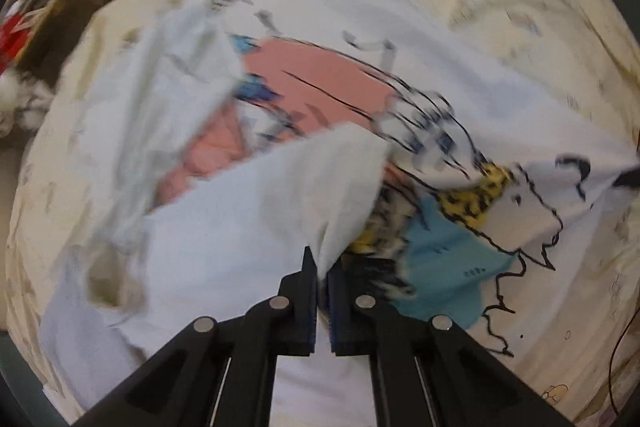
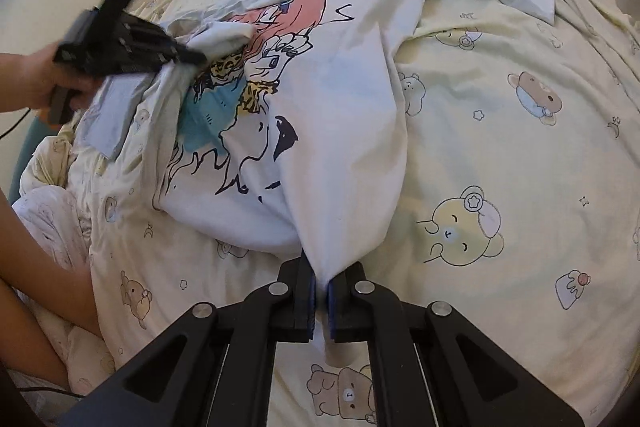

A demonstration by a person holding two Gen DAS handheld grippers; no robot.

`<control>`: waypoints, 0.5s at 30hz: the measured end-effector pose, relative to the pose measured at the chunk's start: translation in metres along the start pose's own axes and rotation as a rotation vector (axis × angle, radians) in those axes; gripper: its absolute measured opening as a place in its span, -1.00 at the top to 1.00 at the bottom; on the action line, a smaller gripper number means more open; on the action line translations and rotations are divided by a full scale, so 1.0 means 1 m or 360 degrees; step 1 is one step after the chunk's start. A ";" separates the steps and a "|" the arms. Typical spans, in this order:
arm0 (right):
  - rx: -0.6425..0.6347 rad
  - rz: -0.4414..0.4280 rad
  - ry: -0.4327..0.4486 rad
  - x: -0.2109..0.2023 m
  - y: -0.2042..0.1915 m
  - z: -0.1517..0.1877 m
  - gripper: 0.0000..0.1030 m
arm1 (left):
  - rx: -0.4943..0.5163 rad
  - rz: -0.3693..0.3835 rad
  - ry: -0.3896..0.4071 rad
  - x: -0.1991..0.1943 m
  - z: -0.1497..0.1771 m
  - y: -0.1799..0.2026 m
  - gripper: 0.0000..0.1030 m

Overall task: Fold clothes
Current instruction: 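Grasp the white T-shirt hem with the right tool while the left tool grasps another edge, then lift the white T-shirt high with both tools and shake it out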

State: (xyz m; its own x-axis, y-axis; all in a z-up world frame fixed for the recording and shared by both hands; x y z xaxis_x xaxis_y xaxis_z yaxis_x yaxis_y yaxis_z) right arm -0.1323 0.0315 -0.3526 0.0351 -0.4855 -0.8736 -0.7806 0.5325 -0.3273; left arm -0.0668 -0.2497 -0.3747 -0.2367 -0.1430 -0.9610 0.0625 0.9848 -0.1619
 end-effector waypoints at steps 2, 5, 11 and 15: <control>0.0008 0.0005 -0.0001 0.000 0.001 0.000 0.93 | -0.0107 -0.0028 0.0064 -0.023 0.001 -0.024 0.93; 0.0034 0.0004 -0.0005 -0.001 0.004 0.000 0.93 | -0.0316 -0.0055 0.0122 -0.056 0.013 -0.074 0.93; 0.0086 -0.0113 -0.0076 0.002 -0.003 0.006 0.93 | -0.0779 -0.0060 -0.0073 -0.096 0.132 -0.125 0.93; 0.0110 -0.0220 -0.0140 0.005 -0.013 0.010 0.93 | -0.0929 0.0167 -0.0362 -0.067 0.195 -0.093 0.92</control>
Point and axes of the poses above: each gripper's, at about its wrist camera, not at the fingertips, and x roughly the way its jaws point, y to its right, z to its underside, the point moved 7 cm from there along x, roughly the way its jaws point, and after that the axes turned 4 degrees about x, right-handed, at the moved point
